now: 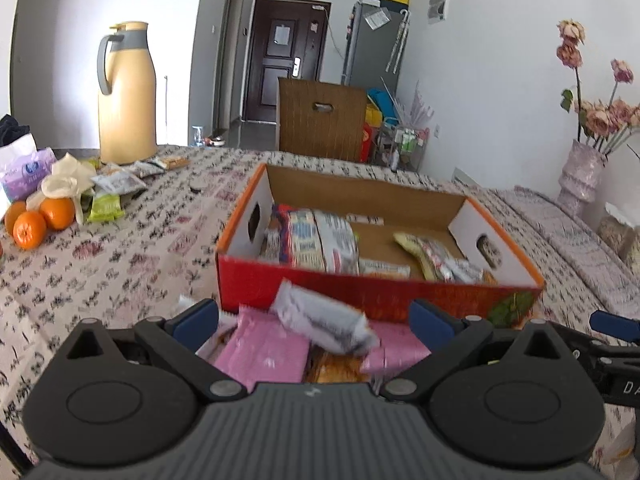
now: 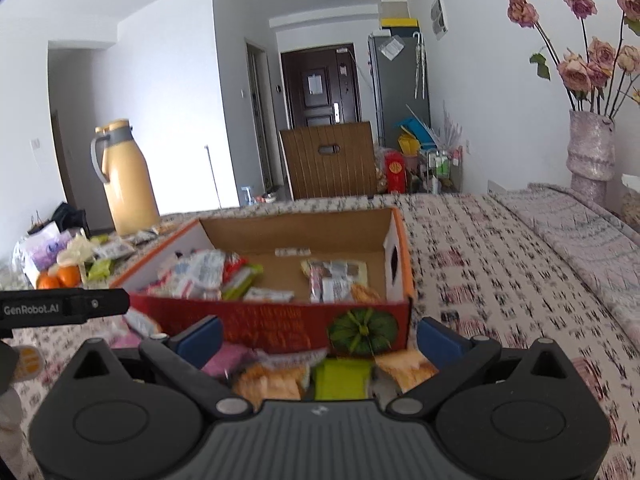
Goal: Organize snacks
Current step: 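Move both tools back over the snack pile, then grasp the green bar with the right gripper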
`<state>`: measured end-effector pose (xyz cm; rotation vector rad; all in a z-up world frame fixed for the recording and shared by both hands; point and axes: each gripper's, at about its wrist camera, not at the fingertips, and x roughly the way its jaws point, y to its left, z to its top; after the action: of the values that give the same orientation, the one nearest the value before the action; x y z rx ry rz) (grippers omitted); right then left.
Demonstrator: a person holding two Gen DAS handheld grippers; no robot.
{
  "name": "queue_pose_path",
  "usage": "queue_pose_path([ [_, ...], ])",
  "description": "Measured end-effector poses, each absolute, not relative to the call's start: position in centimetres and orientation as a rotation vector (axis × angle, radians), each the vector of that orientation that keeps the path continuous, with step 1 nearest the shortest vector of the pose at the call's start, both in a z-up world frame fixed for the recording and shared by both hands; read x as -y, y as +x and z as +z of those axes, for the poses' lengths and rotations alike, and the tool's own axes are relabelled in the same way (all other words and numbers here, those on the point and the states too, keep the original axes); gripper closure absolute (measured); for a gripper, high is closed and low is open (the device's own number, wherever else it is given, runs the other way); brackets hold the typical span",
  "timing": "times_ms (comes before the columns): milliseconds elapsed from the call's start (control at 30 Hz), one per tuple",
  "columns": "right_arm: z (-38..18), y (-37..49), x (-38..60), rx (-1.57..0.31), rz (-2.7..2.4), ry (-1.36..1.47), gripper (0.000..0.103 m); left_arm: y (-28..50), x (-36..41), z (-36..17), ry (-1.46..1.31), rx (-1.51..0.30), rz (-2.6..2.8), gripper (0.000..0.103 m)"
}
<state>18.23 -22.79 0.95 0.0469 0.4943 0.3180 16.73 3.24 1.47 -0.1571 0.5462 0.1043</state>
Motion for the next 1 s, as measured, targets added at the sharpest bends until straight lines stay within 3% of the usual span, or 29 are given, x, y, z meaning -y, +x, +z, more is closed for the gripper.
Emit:
queue_pose_path([
  [300, -1.4, 16.3, 24.0, -0.556, 0.29, 0.022, 0.001, 14.3, -3.5, -1.2, -0.151, -0.598, 0.084, 0.0],
  [367, -1.8, 16.2, 24.2, -0.566, 0.283, 0.025, 0.007, 14.2, -3.6, -1.7, -0.148, -0.608, 0.083, 0.0],
  [533, -2.2, 16.9, 23.9, -0.596, 0.292, 0.025, 0.04, 14.2, -3.9, -2.1, -0.152, -0.624, 0.089, 0.0],
  [633, -2.6, 17.7, 23.5, -0.633, 0.307, 0.039, 0.053, 14.2, -3.9, -2.1, -0.149, -0.626, 0.086, 0.0],
  [1000, -4.4, 20.7, 21.8, -0.729, 0.265, -0.021, 0.066, 14.3, -4.3, -2.3, -0.162, -0.632, 0.083, 0.0],
])
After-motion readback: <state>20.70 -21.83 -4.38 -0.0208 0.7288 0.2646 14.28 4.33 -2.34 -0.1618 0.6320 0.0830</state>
